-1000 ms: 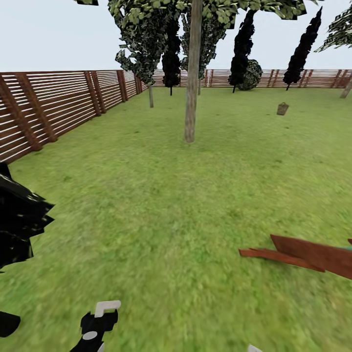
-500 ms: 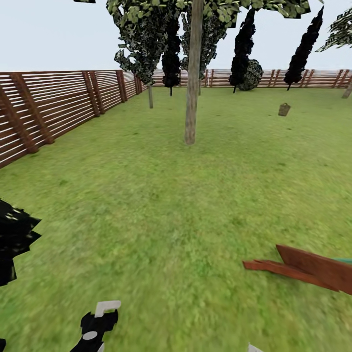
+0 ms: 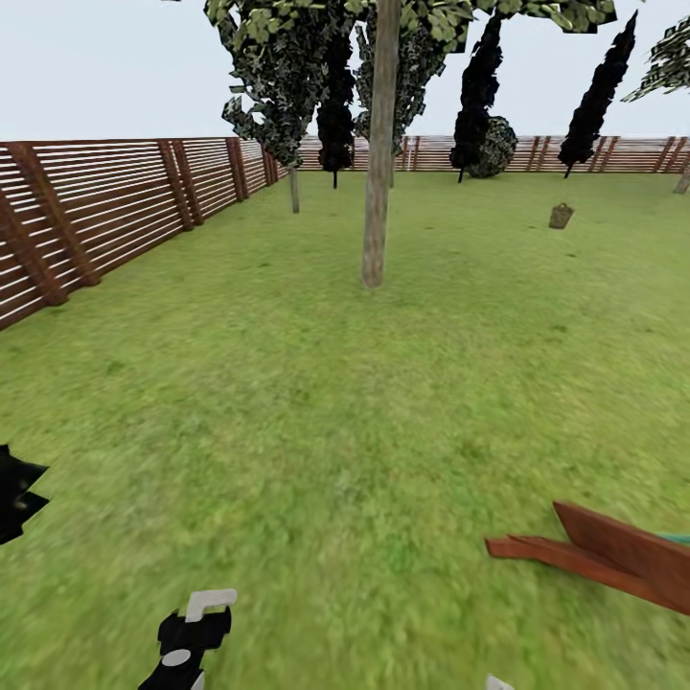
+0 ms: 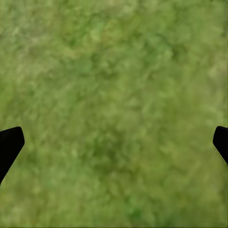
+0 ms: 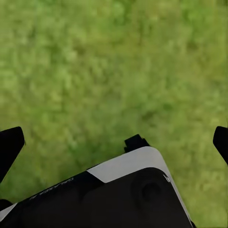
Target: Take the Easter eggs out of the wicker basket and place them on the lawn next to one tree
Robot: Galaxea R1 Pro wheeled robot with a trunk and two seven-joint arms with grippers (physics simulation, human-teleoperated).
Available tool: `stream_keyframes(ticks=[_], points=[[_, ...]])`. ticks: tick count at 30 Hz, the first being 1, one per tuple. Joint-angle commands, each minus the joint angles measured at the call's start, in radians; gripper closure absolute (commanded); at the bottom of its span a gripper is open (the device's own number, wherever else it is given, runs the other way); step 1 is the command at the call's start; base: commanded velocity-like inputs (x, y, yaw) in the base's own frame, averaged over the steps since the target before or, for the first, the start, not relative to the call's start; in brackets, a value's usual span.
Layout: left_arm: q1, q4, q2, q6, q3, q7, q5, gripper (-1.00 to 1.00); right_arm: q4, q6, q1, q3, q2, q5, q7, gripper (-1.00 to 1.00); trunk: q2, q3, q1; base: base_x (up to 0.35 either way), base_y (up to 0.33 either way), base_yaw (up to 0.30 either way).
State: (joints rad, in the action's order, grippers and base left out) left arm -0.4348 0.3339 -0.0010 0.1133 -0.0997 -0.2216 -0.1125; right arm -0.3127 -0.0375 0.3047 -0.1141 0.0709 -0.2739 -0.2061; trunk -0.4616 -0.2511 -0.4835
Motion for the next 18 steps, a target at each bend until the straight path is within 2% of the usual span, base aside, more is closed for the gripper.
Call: stream_keyframes(ticks=[1,8,18], points=[[-0.001,-0.001,-0.001,0.003,-0.006,-0.001,-0.011,-1.00,0.000,-0.004,0.001,-0.002,0.001,-0.010,-0.001,-1.00,-0.001,-0.002,-0.001,0.323,0.000,0.000],[-0.001,-0.001,-0.001,0.003,-0.006,-0.001,-0.011,-1.00,0.000,-0.004,0.001,-0.002,0.001,-0.010,-0.001,-1.00,-0.001,0.000,-0.001,0.323,0.000,0.000],[-0.001,-0.001,-0.001,0.003,-0.006,-0.001,-0.011,-1.00,0.000,-0.004,0.001,-0.001,0.001,-0.009,-0.001,-1.00,-0.001,0.014,-0.001,0.323,0.000,0.000]])
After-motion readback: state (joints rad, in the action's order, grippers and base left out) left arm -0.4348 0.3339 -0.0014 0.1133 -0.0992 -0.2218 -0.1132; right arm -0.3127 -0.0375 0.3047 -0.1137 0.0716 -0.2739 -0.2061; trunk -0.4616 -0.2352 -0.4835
